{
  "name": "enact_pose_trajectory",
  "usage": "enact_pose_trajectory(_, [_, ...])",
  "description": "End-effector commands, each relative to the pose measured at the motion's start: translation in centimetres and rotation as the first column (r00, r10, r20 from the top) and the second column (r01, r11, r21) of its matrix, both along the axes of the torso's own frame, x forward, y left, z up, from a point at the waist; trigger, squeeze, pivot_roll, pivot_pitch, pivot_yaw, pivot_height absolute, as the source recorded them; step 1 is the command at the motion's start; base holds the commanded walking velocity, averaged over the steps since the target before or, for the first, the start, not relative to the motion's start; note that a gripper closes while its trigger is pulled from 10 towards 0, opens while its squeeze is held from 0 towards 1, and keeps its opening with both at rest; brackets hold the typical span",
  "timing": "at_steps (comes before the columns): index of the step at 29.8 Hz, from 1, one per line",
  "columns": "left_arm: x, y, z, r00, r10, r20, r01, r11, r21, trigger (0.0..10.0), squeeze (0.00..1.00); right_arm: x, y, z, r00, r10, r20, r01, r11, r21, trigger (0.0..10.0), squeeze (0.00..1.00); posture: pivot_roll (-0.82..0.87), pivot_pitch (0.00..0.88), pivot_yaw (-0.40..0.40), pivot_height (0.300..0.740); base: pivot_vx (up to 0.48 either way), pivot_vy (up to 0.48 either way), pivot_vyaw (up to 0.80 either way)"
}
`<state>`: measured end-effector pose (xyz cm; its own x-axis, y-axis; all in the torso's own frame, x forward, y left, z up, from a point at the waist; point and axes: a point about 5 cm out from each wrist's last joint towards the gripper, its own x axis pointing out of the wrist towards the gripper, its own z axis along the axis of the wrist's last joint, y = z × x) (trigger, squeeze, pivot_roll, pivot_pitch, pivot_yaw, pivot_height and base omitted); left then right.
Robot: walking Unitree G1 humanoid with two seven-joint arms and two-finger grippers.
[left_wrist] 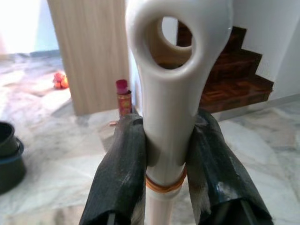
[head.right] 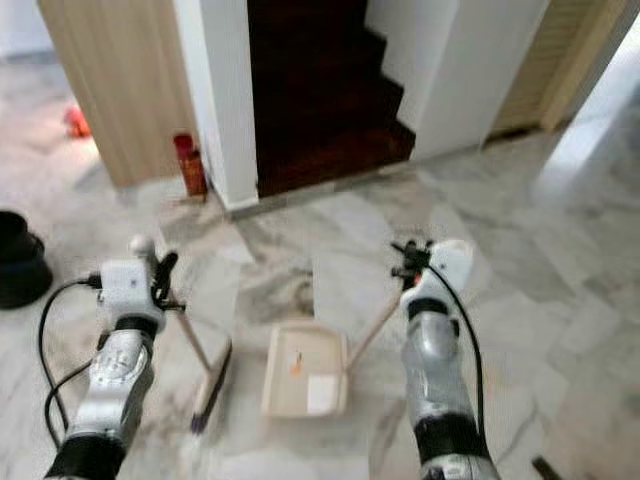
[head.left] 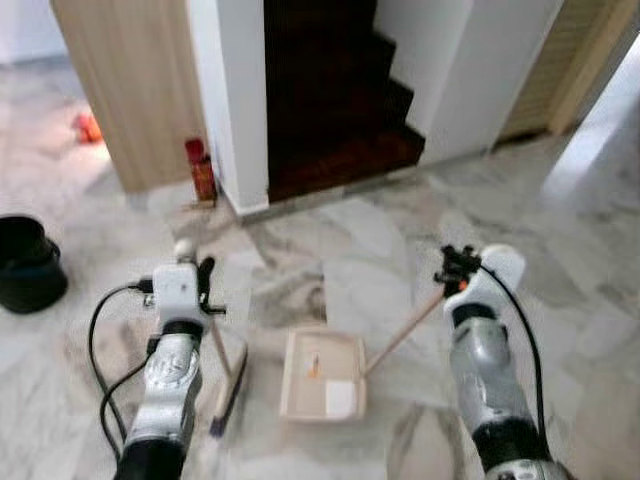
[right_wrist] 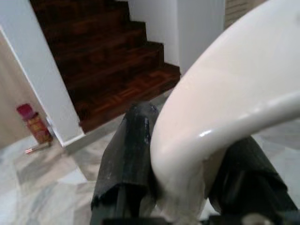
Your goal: Sweep floor
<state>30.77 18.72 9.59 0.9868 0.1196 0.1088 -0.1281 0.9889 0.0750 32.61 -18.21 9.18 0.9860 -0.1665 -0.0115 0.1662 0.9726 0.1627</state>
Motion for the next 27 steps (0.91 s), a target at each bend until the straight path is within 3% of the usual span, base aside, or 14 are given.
enact_pose_trajectory(1, [0.39, 0.20, 1.27, 0.999, 0.000, 0.051, -0.001, 1.000, 0.012, 10.0, 0.00, 0.68, 0.46, 1.57, 0.998, 0.010, 0.068, -0.011, 1.000, 0.014, 10.0, 0.00, 0.02, 0.000, -0.059, 0.740, 0.000, 0.319, 0.00])
enact_pose_trajectory(11, [0.42, 0.23, 1.29, 0.999, -0.007, 0.048, 0.006, 1.000, 0.017, 10.0, 0.00, 0.61, 0.64, 1.52, 0.997, 0.025, 0.068, -0.025, 1.000, -0.006, 10.0, 0.00, 0.02, 0.000, -0.052, 0.740, 0.000, 0.318, 0.00])
enact_pose_trajectory(21, [0.44, 0.30, 1.38, 0.999, -0.006, 0.048, 0.005, 1.000, 0.024, 10.0, 0.00, 0.68, 0.98, 1.75, 0.996, 0.040, 0.083, -0.040, 0.999, 0.002, 10.0, 0.00, 0.02, 0.000, -0.053, 0.740, 0.000, 0.311, 0.71])
enact_pose_trajectory(27, [0.45, 0.28, 1.40, 0.999, -0.009, 0.046, 0.008, 1.000, 0.024, 10.0, 0.00, 0.64, 1.03, 1.71, 0.996, 0.043, 0.080, -0.043, 0.999, 0.007, 10.0, 0.00, 0.02, 0.005, -0.052, 0.740, 0.000, 0.277, 0.00])
